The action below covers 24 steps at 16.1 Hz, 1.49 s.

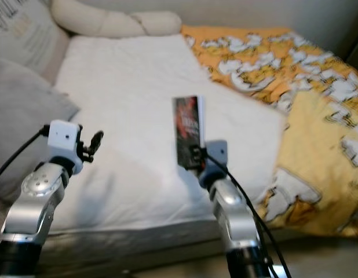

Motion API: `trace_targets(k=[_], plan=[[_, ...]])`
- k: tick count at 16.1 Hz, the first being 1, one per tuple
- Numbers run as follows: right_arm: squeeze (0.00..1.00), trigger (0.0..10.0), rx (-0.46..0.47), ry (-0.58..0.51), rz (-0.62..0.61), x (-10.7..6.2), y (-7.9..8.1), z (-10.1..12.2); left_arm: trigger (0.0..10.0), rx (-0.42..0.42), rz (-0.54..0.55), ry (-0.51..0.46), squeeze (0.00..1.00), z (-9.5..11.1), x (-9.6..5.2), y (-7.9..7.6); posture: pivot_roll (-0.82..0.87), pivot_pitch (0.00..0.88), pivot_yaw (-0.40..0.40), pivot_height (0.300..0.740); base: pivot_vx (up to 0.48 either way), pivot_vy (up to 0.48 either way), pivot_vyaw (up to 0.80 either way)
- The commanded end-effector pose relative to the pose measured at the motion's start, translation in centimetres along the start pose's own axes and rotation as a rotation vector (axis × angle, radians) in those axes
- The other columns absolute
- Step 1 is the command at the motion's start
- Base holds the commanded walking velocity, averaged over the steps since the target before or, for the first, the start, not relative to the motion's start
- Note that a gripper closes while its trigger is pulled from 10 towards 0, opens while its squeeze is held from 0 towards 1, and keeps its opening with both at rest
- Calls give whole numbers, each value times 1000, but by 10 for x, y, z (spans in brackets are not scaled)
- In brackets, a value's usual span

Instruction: Clean up the room

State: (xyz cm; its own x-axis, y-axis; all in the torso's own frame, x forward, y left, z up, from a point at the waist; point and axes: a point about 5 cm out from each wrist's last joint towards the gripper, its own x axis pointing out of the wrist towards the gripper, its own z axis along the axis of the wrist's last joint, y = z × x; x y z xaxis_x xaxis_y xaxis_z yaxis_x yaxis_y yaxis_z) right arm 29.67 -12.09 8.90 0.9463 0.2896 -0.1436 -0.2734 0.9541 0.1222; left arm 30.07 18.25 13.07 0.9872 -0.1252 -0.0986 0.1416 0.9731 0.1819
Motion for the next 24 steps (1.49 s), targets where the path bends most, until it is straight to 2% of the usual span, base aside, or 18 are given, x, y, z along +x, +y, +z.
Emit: trace_targets(k=[1, 12, 16, 24], plan=[[0, 10000, 0, -37, -35, -3, -11, 9, 10000, 4, -19, 2, 0, 0, 2, -7, 100, 0, -31, 740, 0, 0, 0], [0, 10000, 27, -47, -48, -2, -13, 10, 10000, -17, -26, -28, 0, 4, 4, -7, 103, 0, -33, 740, 0, 0, 0], [0, 10000, -42, -39, -16, -1, -10, 10, 10000, -22, -29, -32, 0, 5, 4, -7, 103, 0, -33, 740, 198, 0, 0], [0, 10000, -82, -23, 14, -1, -6, 7, 10000, -25, -27, -35, 0, 5, 4, -6, 106, 0, -33, 740, 283, 0, 800]])
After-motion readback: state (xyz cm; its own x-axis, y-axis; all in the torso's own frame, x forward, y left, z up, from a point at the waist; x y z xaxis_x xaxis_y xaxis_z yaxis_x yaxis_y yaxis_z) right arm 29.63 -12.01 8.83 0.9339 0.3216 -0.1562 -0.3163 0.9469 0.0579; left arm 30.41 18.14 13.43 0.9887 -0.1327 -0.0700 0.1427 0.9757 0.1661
